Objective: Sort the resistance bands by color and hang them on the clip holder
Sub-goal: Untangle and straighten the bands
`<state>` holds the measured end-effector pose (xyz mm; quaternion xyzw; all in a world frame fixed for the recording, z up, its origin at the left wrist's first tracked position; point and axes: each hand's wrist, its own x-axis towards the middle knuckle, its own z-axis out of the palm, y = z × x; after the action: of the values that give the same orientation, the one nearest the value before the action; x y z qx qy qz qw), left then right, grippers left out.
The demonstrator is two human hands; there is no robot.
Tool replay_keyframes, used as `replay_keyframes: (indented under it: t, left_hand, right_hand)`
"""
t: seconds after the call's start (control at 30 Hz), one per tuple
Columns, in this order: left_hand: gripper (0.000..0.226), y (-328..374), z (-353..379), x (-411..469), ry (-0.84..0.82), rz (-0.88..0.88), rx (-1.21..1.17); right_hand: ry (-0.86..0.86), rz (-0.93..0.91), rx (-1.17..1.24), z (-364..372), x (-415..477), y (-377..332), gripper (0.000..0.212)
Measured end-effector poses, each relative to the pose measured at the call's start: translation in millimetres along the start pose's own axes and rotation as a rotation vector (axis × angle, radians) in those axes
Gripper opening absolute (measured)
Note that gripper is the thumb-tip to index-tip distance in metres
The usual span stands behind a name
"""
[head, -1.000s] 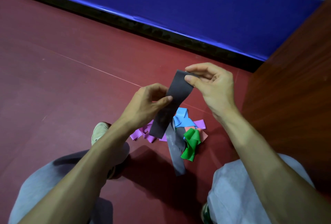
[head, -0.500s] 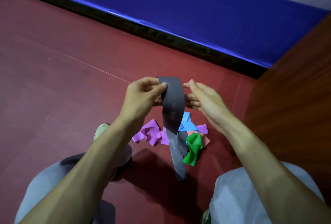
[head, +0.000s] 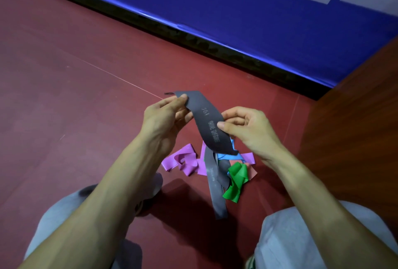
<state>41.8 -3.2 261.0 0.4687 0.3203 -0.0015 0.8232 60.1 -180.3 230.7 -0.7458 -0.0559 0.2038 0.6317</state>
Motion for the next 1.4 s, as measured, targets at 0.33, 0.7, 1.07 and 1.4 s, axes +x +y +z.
replay_keyframes:
  t: [0.33, 0.7, 1.07, 1.4]
  left_hand:
    - [0.054, -19.3, 14.4, -9.3, -0.103, 0.053, 0.475]
    - [0.031, -27.9, 9.8, -9.3, -0.142, 0.651, 1.192]
    - [0.008, -19.1, 7.6, -6.0, -0.217, 0.748, 1.188]
    - [0.014, -6.2, 13.6, -12.3, -0.266, 0.435, 0.486]
  right_hand:
    - [0.305, -0.176, -0.158, -9.5, 3.0, -0.8, 0.029]
    - [0.333, -0.229, -0.336, -9.2, -0.6, 0.7, 0.015]
    - [0.306, -0.27, -0.191, -12.0, 0.9, -0.7, 0.017]
    - [0.126, 0.184, -0.159, -13.9, 6.9, 4.9, 0.101]
